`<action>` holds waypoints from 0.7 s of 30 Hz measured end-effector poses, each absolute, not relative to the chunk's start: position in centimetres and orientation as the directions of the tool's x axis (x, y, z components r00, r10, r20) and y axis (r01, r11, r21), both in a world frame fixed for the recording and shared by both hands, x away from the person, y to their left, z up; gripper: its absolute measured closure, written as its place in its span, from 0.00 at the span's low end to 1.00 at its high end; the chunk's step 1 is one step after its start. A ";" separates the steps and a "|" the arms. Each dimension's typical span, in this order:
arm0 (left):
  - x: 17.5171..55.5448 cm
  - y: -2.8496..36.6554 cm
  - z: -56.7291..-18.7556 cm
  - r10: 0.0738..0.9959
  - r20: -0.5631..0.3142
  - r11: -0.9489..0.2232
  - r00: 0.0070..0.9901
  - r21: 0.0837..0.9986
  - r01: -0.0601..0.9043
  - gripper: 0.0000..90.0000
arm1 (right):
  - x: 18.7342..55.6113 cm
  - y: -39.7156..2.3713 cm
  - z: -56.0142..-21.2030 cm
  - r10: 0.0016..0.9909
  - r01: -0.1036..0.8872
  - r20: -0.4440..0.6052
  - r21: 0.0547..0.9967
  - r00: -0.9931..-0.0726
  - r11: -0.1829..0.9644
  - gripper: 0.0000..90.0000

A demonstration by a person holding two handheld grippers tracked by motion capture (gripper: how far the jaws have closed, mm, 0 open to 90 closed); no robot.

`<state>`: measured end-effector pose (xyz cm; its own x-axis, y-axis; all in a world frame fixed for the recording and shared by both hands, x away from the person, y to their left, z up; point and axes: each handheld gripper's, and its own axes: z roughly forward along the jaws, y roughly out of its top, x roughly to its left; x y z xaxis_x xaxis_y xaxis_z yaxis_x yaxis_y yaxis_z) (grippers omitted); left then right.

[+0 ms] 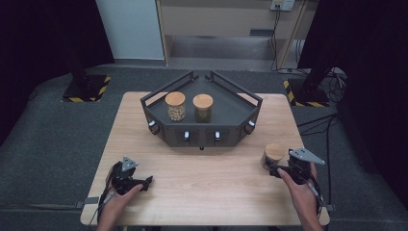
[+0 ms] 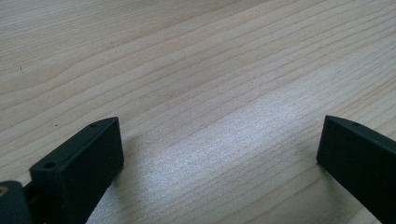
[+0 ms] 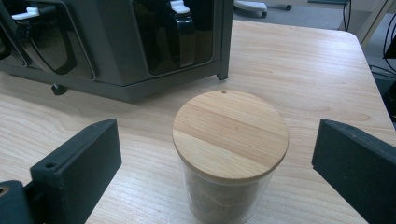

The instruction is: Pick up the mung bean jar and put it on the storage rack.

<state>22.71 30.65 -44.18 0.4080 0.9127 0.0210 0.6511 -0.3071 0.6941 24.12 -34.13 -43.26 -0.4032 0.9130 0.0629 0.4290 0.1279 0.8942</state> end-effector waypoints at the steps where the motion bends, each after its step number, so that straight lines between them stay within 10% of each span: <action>1: 22.7 30.7 -44.2 0.913 0.021 -0.307 0.408 0.694 0.651 0.00 | 24.1 -34.1 -43.3 0.913 0.430 0.063 0.894 -0.402 0.128 0.02; 21: 22.7 30.7 -44.2 0.913 0.021 -0.307 0.408 0.694 0.651 0.00 | 23.3 -34.7 -44.9 0.923 0.436 0.082 0.894 -0.377 0.099 0.02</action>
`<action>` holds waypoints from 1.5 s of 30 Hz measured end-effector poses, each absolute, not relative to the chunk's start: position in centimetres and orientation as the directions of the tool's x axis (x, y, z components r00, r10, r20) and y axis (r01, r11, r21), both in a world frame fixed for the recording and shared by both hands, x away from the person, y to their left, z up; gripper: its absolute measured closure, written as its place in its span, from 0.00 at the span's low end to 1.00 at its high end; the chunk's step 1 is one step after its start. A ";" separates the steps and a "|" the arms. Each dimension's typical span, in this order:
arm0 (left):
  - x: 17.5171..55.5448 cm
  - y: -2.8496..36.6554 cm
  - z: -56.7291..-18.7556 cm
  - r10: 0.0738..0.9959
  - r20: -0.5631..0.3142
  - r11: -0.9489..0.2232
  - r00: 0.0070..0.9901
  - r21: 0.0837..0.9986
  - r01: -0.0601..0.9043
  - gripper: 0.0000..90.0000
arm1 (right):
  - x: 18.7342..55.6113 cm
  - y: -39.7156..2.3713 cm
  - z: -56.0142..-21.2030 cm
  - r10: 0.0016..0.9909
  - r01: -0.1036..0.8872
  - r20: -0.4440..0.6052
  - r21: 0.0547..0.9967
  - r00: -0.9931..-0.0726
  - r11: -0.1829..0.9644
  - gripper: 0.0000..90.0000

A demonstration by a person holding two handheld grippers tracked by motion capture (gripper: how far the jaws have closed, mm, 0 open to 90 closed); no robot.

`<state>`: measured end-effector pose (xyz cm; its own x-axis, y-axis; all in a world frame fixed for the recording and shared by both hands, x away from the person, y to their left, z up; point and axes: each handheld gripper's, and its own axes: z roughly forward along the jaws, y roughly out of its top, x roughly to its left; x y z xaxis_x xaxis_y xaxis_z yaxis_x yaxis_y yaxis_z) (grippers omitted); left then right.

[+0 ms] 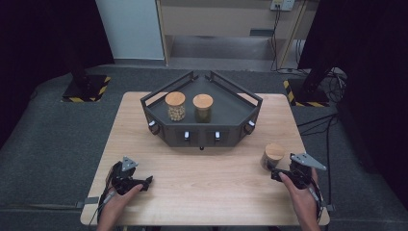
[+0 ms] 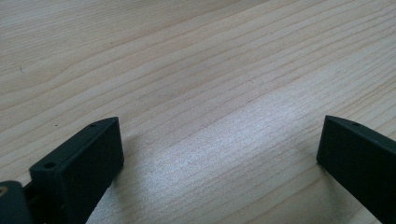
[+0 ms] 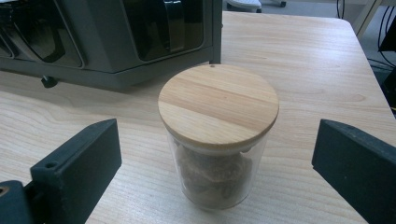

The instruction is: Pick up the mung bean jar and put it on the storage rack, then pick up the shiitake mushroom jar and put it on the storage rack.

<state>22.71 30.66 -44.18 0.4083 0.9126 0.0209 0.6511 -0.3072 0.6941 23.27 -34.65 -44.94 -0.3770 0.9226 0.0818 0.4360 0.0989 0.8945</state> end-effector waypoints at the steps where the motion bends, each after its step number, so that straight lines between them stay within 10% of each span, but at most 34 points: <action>1: 22.7 30.7 -44.2 0.913 0.021 -0.307 0.408 0.694 0.651 0.00 | 23.2 -34.7 -45.0 0.923 0.436 0.084 0.895 -0.376 0.096 0.02; 45: 22.7 30.7 -44.2 0.913 0.021 -0.307 0.408 0.694 0.651 0.00 | 25.3 -33.4 -46.2 0.932 0.460 0.091 0.884 -0.351 0.087 0.02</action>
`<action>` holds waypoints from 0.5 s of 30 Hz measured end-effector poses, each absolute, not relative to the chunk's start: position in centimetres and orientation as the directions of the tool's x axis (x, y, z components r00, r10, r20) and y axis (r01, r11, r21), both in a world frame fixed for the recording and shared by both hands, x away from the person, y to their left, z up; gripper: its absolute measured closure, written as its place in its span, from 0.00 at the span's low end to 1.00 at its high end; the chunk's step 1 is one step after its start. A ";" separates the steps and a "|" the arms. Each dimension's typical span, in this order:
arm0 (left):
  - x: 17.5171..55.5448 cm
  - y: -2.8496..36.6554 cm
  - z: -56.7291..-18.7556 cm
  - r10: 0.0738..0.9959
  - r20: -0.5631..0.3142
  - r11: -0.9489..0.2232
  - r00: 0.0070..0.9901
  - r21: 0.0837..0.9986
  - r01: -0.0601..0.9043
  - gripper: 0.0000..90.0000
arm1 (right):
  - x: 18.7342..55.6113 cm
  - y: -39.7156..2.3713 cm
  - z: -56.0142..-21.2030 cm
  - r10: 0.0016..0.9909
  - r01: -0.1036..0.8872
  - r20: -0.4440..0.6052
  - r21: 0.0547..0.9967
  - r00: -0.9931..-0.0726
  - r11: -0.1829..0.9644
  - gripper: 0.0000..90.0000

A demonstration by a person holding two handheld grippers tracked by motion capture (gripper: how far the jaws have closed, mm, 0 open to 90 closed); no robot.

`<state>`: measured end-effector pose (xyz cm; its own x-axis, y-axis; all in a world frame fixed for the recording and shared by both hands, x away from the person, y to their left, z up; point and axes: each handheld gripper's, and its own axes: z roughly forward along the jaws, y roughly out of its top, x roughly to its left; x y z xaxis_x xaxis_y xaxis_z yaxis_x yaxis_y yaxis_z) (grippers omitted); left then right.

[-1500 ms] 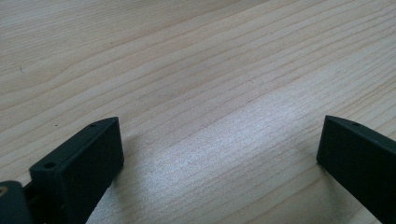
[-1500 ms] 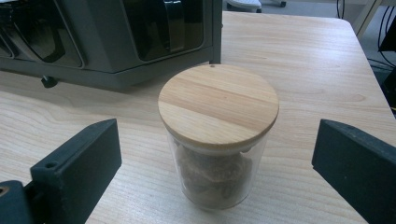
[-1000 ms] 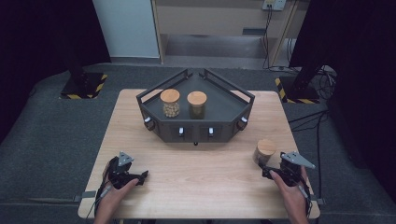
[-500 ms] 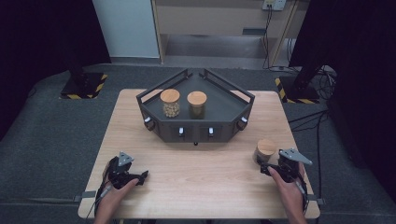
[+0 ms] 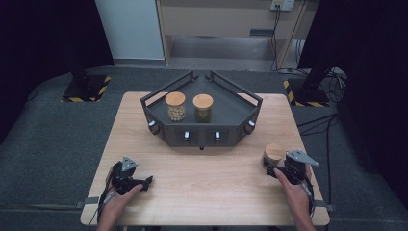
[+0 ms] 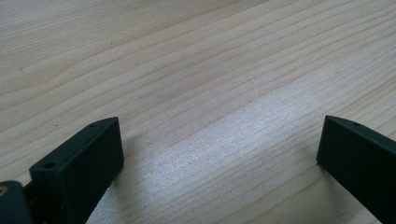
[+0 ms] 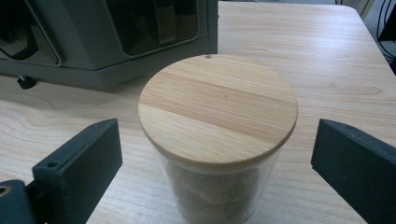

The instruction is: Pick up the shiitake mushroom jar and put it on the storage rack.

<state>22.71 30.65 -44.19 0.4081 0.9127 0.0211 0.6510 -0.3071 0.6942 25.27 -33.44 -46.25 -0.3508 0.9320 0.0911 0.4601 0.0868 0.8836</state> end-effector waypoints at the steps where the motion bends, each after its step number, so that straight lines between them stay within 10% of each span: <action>1: 22.7 30.7 -44.2 0.913 0.021 -0.307 0.408 0.694 0.651 0.00 | 25.4 -33.4 -46.2 0.933 0.461 0.090 0.883 -0.349 0.088 0.02; 15: 22.7 30.7 -44.2 0.913 0.021 -0.307 0.408 0.694 0.651 0.00 | 26.4 -32.5 -46.3 0.937 0.461 0.074 0.882 -0.342 0.099 0.04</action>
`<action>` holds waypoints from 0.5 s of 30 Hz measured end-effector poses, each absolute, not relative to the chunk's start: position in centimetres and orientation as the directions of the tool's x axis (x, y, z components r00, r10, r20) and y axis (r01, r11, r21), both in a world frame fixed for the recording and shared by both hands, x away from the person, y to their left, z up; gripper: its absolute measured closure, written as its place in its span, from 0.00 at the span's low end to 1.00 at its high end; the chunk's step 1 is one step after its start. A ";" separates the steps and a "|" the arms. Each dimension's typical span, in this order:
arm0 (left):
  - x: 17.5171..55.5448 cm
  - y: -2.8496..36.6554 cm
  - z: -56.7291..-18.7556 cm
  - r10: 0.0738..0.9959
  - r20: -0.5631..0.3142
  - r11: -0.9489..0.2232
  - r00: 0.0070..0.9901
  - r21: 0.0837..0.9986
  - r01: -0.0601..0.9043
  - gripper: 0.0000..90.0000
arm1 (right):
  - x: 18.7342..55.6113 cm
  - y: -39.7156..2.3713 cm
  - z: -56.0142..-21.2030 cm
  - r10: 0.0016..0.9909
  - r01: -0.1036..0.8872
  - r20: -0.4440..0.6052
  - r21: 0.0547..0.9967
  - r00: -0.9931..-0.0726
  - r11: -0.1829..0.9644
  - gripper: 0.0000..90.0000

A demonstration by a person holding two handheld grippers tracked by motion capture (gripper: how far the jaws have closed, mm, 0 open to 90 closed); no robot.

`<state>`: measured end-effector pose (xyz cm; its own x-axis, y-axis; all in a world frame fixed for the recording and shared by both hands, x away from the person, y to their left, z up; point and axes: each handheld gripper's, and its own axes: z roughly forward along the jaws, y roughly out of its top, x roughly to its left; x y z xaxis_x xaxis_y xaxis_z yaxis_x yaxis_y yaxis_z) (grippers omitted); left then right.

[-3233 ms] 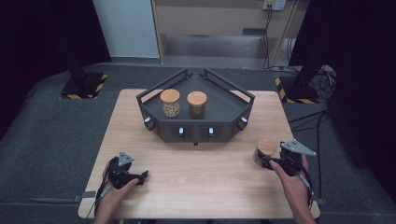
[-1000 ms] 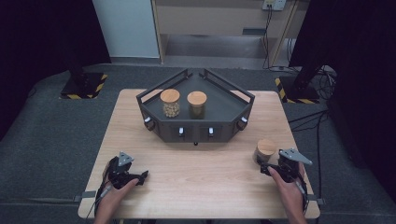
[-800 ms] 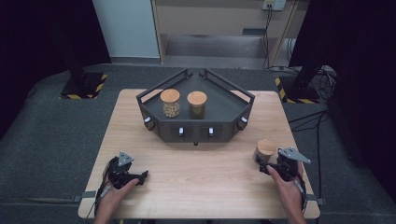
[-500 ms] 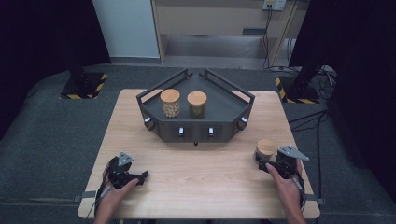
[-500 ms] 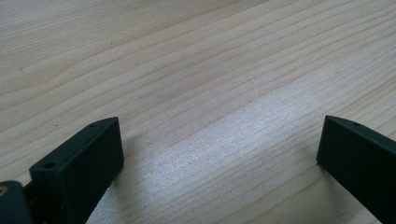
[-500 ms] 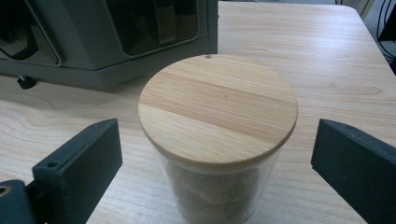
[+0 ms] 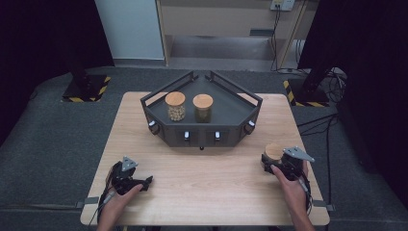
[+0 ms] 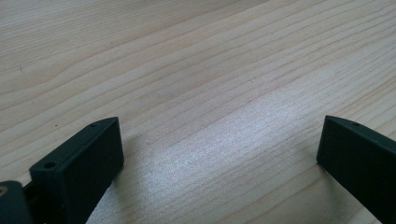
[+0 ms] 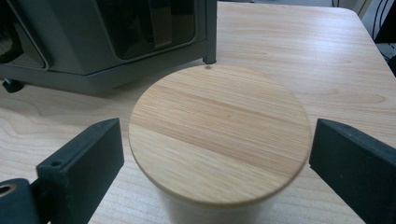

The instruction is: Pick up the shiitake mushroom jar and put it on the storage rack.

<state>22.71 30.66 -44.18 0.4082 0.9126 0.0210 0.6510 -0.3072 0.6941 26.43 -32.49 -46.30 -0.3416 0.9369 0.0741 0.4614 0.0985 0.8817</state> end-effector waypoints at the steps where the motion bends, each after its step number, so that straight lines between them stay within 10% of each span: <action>1: 22.7 30.7 -44.2 0.913 0.021 -0.307 0.408 0.694 0.651 0.00 | 26.5 -32.4 -46.3 0.937 0.462 0.072 0.881 -0.343 0.101 0.04; 15: 22.7 30.7 -44.2 0.913 0.021 -0.307 0.408 0.694 0.651 0.00 | 27.0 -32.0 -46.4 0.940 0.473 0.064 0.874 -0.334 0.109 0.10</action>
